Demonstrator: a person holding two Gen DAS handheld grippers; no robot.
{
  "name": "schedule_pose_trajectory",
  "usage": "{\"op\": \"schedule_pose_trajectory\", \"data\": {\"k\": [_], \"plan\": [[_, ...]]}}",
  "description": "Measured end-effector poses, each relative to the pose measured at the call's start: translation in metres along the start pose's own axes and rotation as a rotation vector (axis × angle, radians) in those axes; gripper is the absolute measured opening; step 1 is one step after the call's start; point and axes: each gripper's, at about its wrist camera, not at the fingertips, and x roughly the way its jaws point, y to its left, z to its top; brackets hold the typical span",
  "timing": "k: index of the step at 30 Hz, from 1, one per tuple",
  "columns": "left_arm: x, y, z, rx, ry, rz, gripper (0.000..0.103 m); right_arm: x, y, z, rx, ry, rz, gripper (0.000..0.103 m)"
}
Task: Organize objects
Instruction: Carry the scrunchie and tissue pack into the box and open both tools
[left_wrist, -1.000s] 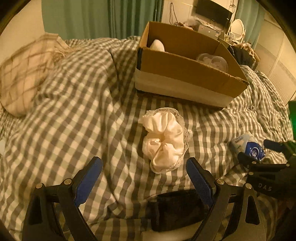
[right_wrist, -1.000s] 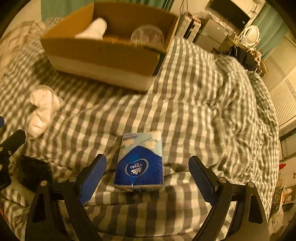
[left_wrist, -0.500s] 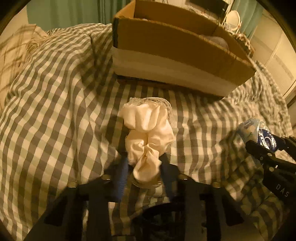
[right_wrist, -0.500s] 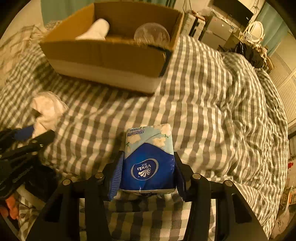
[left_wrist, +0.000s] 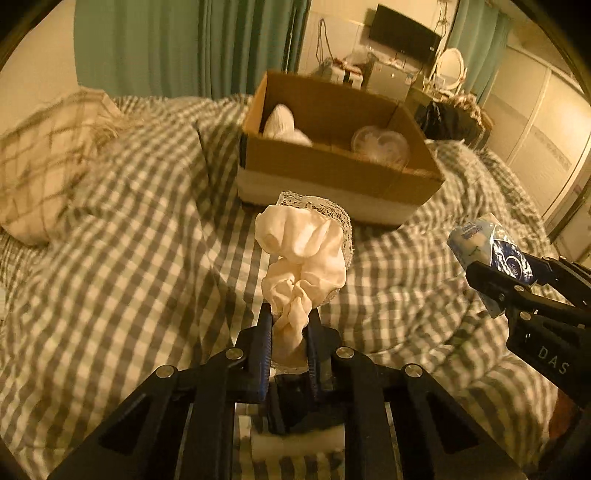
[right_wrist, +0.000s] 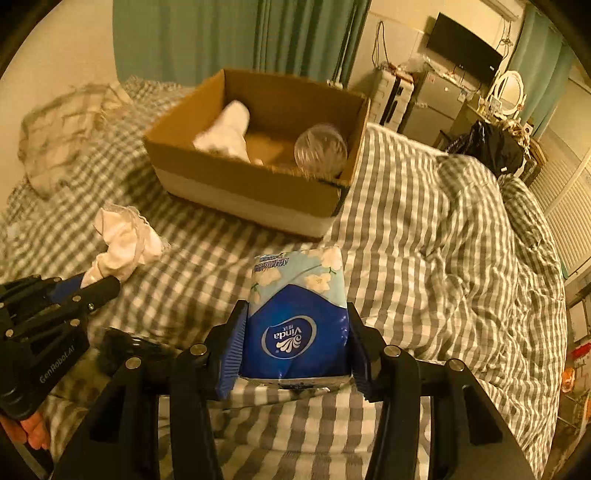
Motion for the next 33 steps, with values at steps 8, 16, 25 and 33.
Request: {"op": "schedule_pose_trajectory", "data": {"k": [8,16,25,33], "plan": [[-0.057,-0.011,0.028,0.020,-0.125,0.004,0.016,-0.067,0.001,0.013,0.008,-0.144,0.069,0.049],[-0.095,-0.022,0.076,0.090,-0.241,0.018,0.016,-0.109,-0.004,0.062,0.012,-0.275,0.116,0.049],[-0.076,-0.025,0.144,0.112,-0.285,0.031,0.016,-0.098,-0.008,0.134,0.012,-0.345,0.132,0.049],[-0.008,-0.027,0.193,0.137,-0.250,0.023,0.016,-0.035,-0.026,0.180,0.060,-0.310,0.136,0.048]]}}
